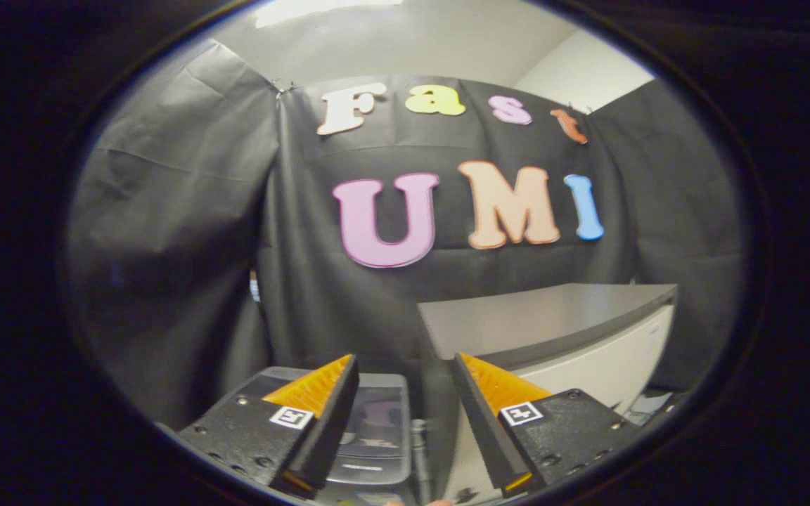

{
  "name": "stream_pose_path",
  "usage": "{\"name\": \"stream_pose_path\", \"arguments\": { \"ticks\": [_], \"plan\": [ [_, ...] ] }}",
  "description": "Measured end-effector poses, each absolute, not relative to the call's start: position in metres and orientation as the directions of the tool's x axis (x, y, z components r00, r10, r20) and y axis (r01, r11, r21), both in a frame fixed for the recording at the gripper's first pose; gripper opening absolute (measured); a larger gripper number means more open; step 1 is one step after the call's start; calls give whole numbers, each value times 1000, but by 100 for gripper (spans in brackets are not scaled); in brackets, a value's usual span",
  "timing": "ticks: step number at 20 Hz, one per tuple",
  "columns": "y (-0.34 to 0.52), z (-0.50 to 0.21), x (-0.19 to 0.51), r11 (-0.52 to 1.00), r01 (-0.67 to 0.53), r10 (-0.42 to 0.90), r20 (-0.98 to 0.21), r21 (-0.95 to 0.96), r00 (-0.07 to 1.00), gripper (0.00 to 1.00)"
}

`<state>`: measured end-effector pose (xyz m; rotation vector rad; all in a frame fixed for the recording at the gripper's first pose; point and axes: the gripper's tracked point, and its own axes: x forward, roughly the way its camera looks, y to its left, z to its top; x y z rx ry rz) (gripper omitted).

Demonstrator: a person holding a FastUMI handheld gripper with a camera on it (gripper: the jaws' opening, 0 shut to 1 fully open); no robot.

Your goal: Put the clothes into the washing machine and then close the washing machine lid.

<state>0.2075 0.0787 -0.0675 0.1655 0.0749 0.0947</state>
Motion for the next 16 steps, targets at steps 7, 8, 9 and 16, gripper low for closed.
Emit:
{"name": "stream_pose_path", "arguments": {
  "ticks": [7, 8, 9, 16],
  "plan": [
    [29, -88, 176, 985, -123, 119, 45, 117, 992, 91],
    [17, -100, 170, 986, -116, 112, 42, 117, 993, 92],
    [5, -116, 164, 986, -109, 106, 30, 123, 994, 92],
    [-59, -226, 138, 995, -5, 20, -145, 102, 989, 92]
  ]
}}
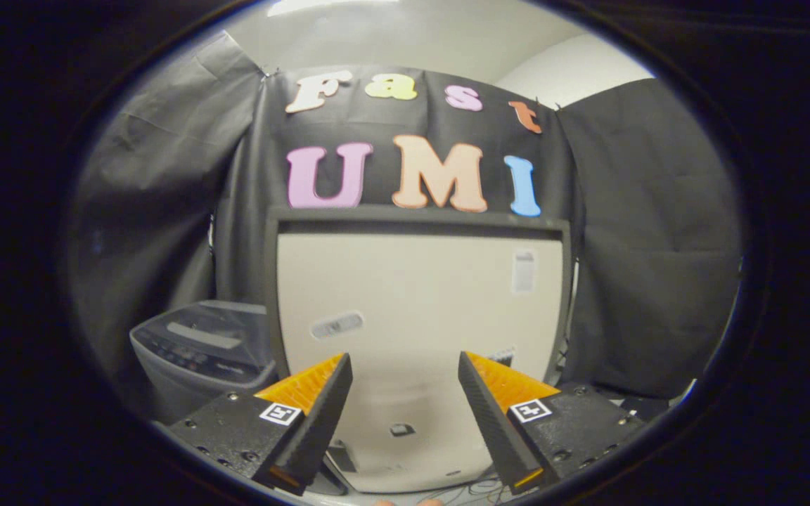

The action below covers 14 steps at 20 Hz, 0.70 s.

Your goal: Put the clothes into the washing machine and then close the washing machine lid.

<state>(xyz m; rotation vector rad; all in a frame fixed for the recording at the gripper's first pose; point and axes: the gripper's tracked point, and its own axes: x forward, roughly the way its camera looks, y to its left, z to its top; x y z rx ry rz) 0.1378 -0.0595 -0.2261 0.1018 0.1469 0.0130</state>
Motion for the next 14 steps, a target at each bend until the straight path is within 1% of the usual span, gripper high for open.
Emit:
{"name": "stream_pose_path", "arguments": {
  "ticks": [4, 8, 9, 11, 14],
  "plan": [
    [-65, -279, 130, 995, -7, 33, -253, 103, 967, 93],
    [-62, -312, 124, 997, -48, 68, -349, 66, 935, 93],
    [-62, -317, 122, 996, -56, 75, -361, 63, 930, 93],
    [-66, -315, 120, 996, -52, 76, -350, 77, 934, 93],
    [-73, -318, 118, 994, -2, 41, -361, 106, 932, 93]
  ]
}}
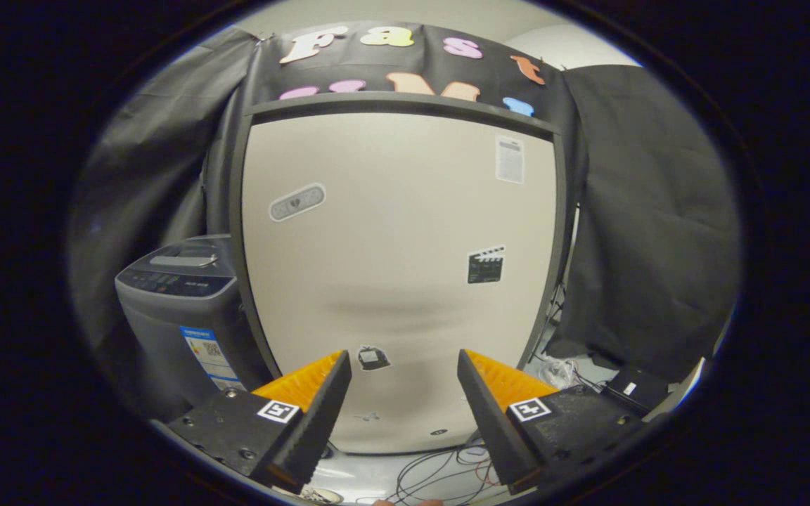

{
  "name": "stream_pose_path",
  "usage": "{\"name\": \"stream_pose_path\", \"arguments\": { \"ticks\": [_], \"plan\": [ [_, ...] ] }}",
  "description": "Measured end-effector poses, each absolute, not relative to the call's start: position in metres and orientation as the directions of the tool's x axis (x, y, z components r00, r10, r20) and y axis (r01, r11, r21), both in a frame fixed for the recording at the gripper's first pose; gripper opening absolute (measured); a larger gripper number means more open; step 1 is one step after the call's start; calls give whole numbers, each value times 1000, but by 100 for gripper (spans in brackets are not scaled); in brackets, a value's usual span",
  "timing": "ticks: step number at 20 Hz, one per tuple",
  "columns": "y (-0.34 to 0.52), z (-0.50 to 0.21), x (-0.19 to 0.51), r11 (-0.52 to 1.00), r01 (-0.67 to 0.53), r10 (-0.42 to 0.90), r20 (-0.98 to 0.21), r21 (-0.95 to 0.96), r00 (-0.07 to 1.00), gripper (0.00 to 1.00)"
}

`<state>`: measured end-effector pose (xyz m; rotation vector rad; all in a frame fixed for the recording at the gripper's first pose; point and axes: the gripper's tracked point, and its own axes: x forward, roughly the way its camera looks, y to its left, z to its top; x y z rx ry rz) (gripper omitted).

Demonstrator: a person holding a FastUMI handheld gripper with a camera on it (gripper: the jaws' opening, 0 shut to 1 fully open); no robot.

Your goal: Put the clothes into the washing machine and then close the washing machine lid.

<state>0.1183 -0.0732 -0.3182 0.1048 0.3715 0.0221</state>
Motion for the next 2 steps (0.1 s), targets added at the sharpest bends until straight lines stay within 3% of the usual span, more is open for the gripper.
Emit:
{"name": "stream_pose_path", "arguments": {
  "ticks": [2],
  "plan": [
    [-77, -313, 119, 991, 30, 19, -350, 133, 937, 93]
  ]
}}
